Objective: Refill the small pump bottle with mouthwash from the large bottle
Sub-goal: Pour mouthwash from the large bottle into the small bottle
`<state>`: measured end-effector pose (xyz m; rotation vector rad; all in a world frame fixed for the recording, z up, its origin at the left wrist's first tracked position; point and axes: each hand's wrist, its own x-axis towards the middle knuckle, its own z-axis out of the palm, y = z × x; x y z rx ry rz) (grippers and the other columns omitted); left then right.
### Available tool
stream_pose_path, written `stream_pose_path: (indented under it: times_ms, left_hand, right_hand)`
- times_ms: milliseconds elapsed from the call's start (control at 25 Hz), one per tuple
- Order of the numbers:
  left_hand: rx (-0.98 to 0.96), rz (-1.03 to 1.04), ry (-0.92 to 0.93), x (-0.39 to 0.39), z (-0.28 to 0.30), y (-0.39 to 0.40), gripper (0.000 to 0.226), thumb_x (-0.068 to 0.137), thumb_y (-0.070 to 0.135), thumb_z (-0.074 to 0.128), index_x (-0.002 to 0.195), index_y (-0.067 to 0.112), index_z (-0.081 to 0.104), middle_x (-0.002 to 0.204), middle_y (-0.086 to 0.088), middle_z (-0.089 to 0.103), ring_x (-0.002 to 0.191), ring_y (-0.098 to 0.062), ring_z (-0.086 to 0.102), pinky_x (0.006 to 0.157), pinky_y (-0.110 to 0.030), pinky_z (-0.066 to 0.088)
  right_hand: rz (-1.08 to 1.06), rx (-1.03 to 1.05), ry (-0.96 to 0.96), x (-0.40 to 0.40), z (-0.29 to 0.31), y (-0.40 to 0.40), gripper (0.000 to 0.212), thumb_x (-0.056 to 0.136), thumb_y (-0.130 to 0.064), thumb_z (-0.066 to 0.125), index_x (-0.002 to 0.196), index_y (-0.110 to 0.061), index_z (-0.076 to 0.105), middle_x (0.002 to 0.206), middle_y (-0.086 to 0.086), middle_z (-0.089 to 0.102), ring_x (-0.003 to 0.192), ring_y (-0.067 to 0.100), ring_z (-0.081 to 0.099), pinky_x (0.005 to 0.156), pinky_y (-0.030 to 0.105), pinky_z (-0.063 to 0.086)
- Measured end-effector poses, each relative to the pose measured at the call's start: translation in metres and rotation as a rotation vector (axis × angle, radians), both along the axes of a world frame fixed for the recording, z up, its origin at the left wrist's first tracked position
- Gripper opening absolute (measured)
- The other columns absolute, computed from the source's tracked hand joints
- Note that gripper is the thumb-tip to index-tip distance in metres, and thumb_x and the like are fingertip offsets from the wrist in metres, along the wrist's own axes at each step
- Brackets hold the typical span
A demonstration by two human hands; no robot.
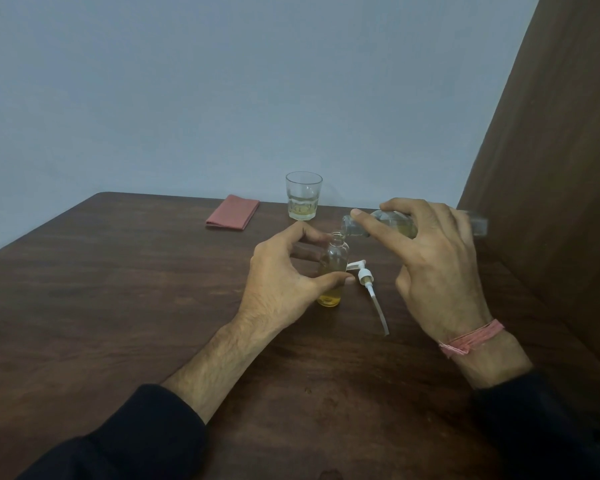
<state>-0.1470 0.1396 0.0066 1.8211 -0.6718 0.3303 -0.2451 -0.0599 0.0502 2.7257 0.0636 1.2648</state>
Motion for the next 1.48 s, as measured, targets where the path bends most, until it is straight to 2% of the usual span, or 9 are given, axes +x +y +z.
stream_pose_path:
  times_ms: [240, 400, 600, 920, 1040, 1200, 1280, 1480]
  left_hand:
    - [-0.003, 0.002, 0.003, -0.0006, 0.0, 0.0, 0.056, 0.066, 0.05, 0.11, 0.108, 0.042, 0.073, 0.117, 0.028, 0.08, 0.101, 0.008, 0.079, 0.09, -0.037, 0.069]
    - [0.004, -0.002, 0.003, -0.001, 0.0004, -0.0003, 0.056, 0.067, 0.048, 0.109, 0.11, 0.04, 0.073, 0.117, 0.027, 0.079, 0.1, 0.009, 0.078, 0.09, -0.033, 0.068]
    - [-0.005, -0.009, 0.008, -0.0014, 0.001, 0.0001, 0.057, 0.066, 0.048, 0.109, 0.11, 0.038, 0.074, 0.118, 0.025, 0.08, 0.101, 0.007, 0.079, 0.09, -0.037, 0.069]
    - [-0.001, -0.003, 0.005, -0.0018, 0.0015, -0.0005, 0.057, 0.066, 0.048, 0.109, 0.11, 0.04, 0.073, 0.117, 0.025, 0.08, 0.1, 0.008, 0.078, 0.088, -0.036, 0.07]
    - [-0.004, -0.005, -0.003, -0.0013, 0.0009, -0.0003, 0.057, 0.066, 0.049, 0.109, 0.11, 0.04, 0.074, 0.116, 0.025, 0.08, 0.101, 0.008, 0.078, 0.085, -0.029, 0.068]
    - [-0.006, -0.007, -0.007, -0.0006, 0.0005, -0.0004, 0.057, 0.066, 0.048, 0.11, 0.109, 0.041, 0.073, 0.115, 0.025, 0.081, 0.1, 0.008, 0.079, 0.076, -0.007, 0.059]
    - [-0.012, -0.007, -0.008, -0.0004, -0.0001, -0.0006, 0.057, 0.065, 0.047, 0.11, 0.108, 0.041, 0.074, 0.115, 0.025, 0.081, 0.1, 0.008, 0.079, 0.075, -0.006, 0.058]
    - [-0.004, 0.004, -0.02, -0.0005, 0.0005, -0.0008, 0.056, 0.066, 0.048, 0.11, 0.109, 0.041, 0.073, 0.117, 0.024, 0.08, 0.1, 0.008, 0.079, 0.075, -0.012, 0.062]
  right_hand:
    - [-0.008, -0.006, -0.006, 0.0018, -0.0013, -0.0004, 0.098, 0.067, 0.021, 0.071, 0.152, -0.026, 0.065, 0.139, 0.017, 0.065, 0.124, 0.042, 0.061, 0.105, 0.06, 0.043]
    - [-0.001, -0.005, -0.011, 0.0014, -0.0015, -0.0005, 0.095, 0.067, 0.02, 0.068, 0.151, -0.026, 0.066, 0.138, 0.017, 0.066, 0.123, 0.042, 0.062, 0.104, 0.06, 0.043]
    - [-0.005, -0.009, -0.007, 0.0008, -0.0013, -0.0005, 0.096, 0.067, 0.019, 0.068, 0.151, -0.026, 0.065, 0.138, 0.017, 0.066, 0.123, 0.042, 0.062, 0.104, 0.061, 0.044]
    - [-0.002, -0.007, -0.011, 0.0008, -0.0012, -0.0007, 0.095, 0.069, 0.019, 0.069, 0.152, -0.027, 0.065, 0.139, 0.017, 0.066, 0.124, 0.041, 0.061, 0.105, 0.06, 0.043]
    - [0.003, -0.005, -0.012, 0.0005, -0.0014, -0.0003, 0.096, 0.067, 0.019, 0.067, 0.151, -0.026, 0.065, 0.138, 0.017, 0.066, 0.124, 0.042, 0.061, 0.104, 0.06, 0.043]
    - [0.002, -0.005, -0.006, 0.0001, -0.0008, -0.0005, 0.096, 0.066, 0.018, 0.066, 0.151, -0.027, 0.065, 0.138, 0.016, 0.065, 0.123, 0.041, 0.061, 0.104, 0.059, 0.043]
    - [0.002, -0.006, -0.008, 0.0003, -0.0011, -0.0006, 0.095, 0.067, 0.017, 0.064, 0.151, -0.027, 0.066, 0.139, 0.016, 0.065, 0.123, 0.041, 0.061, 0.104, 0.06, 0.043]
    - [-0.005, -0.016, -0.008, 0.0001, -0.0013, -0.0014, 0.095, 0.068, 0.017, 0.064, 0.152, -0.027, 0.064, 0.139, 0.016, 0.064, 0.125, 0.041, 0.06, 0.105, 0.06, 0.042]
